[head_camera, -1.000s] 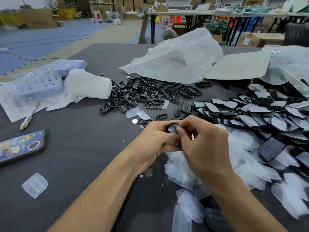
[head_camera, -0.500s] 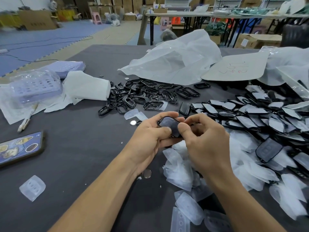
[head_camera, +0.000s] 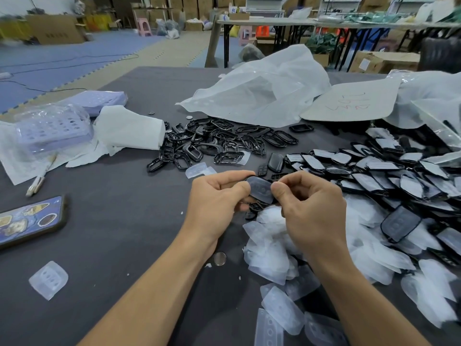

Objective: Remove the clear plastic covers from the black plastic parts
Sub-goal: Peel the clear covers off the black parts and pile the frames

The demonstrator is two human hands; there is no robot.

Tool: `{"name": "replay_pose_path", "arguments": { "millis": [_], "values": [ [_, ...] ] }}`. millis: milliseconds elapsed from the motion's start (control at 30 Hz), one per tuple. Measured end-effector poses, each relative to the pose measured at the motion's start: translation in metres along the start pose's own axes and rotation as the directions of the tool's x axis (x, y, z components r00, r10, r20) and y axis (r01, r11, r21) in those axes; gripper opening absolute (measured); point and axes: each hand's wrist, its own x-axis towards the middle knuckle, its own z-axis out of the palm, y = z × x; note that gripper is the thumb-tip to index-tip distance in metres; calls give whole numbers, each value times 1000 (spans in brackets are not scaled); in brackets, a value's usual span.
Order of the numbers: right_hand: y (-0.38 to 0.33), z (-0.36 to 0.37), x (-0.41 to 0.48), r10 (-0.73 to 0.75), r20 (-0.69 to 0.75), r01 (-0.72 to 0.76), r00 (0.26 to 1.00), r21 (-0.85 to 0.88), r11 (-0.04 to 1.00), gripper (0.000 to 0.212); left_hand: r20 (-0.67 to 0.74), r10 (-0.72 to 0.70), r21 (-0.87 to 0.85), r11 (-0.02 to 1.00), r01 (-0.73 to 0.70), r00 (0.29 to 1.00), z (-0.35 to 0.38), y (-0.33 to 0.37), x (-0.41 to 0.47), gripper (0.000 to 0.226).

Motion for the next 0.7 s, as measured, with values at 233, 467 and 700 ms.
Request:
{"name": "replay_pose_path", "arguments": {
  "millis": [233,467,700],
  "values": [
    [-3,1,1,36,81,-46,996,130,990,15,-21,-20,-33,999,20,1000,0,2,-2,23],
    [-3,0,1,32,79,-42,996,136,990,15,-10,-34,-45,998,33,999,1,3,-3,23],
    [-3,1,2,23,71,-32,997,132,991,18,10,-53,-27,998,53,999,1,5,-4,24]
  ]
}}
